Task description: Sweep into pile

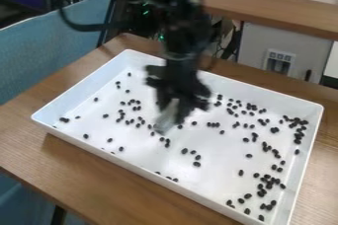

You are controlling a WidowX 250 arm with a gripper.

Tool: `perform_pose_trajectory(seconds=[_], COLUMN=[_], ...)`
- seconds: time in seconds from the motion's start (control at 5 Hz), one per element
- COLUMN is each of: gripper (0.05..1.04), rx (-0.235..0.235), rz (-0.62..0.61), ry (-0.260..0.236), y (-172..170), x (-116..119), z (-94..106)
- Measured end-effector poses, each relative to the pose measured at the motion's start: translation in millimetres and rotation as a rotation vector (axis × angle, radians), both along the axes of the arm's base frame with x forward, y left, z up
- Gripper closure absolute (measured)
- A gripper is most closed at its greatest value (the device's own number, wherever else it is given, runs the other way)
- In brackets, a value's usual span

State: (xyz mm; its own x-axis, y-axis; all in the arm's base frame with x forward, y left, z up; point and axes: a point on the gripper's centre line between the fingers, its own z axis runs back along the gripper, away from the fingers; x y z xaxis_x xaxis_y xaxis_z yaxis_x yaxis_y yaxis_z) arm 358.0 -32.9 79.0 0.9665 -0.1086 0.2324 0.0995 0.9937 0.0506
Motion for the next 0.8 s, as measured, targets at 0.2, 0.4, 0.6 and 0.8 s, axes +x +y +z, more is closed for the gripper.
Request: perform_pose_trajectory(seconds=[0.2, 0.4, 0.6, 0.8], gripper=[0.702, 0.702, 0.703, 0.703], rx=[-0.051, -0.167, -0.250, -0.272], rz=[-0.110, -0.140, -0.143, -0.109], ry=[-0.030, -0.020, 0.015, 0.007], y=[-53.4, -92.4, -118.0, -127.1], x=[0.3, 11.2, 11.4, 14.4], z=[7.3, -4.0, -22.4, -40.2])
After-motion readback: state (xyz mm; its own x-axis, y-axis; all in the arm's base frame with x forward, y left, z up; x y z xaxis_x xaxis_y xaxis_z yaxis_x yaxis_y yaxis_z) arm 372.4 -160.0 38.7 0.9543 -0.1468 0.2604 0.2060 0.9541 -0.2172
